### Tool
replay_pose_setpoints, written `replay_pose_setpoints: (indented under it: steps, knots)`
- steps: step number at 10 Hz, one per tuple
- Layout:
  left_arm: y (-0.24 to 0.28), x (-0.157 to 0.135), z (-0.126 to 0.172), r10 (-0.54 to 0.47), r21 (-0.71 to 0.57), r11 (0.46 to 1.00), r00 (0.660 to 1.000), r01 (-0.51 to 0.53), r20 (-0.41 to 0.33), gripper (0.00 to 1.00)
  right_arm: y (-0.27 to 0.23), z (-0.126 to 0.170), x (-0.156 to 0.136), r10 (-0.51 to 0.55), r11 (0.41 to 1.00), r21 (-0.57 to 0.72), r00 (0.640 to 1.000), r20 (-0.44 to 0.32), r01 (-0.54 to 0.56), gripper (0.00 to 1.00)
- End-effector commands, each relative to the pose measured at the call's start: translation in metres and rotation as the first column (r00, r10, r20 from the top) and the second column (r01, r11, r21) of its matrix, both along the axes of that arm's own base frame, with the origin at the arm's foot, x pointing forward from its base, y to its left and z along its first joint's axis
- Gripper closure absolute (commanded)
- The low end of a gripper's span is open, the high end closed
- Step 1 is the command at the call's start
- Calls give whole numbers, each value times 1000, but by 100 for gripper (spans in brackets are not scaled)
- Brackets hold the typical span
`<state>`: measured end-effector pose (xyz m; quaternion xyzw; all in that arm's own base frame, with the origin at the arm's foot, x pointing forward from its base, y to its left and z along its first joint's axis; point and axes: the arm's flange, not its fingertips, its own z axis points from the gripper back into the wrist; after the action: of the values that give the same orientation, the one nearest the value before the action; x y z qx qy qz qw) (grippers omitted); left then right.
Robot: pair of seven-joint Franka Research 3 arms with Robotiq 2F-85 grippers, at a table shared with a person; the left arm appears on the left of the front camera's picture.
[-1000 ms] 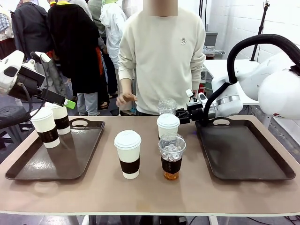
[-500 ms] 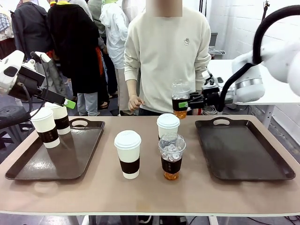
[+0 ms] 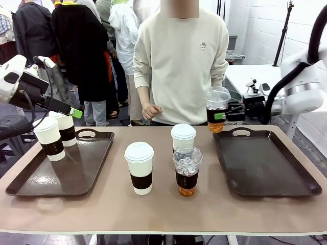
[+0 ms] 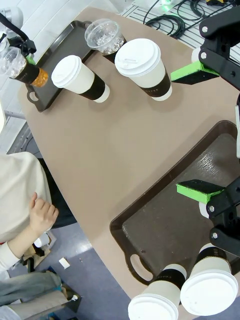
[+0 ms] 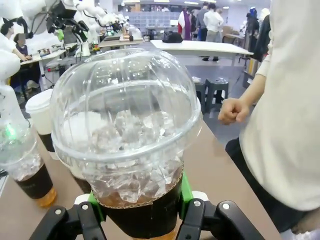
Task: Distribute the coffee onto the tray.
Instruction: Pick up one iced Americano and place it on the right Handle tray.
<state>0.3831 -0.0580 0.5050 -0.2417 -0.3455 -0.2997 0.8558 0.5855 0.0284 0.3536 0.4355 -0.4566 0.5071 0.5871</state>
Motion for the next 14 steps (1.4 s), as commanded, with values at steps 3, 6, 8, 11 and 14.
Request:
replay_pose_setpoints:
  steps: [3,6,8,11,14]
  knots:
    - [0,1,-1,0,-15,1000,1000,-1,-8,0,-28,0,-12,-40,999,26,999,19,39,36]
    - [0,1,-1,0,-15,1000,1000,-1,-8,0,-36,-7,-10,-51,999,-3,999,8,51,36]
    - [0,1,-1,0,-15,1000,1000,-1,-8,0,-36,-7,-10,-51,999,-3,999,8,51,36]
    - [0,1,-1,0,-15,1000,1000,-1,-8,0,-64,-21,-9,-67,998,12,998,8,67,36]
    - [0,1,-1,0,-15,1000,1000,-1,-8,0,-88,-46,-6,-47,998,33,999,-22,48,36]
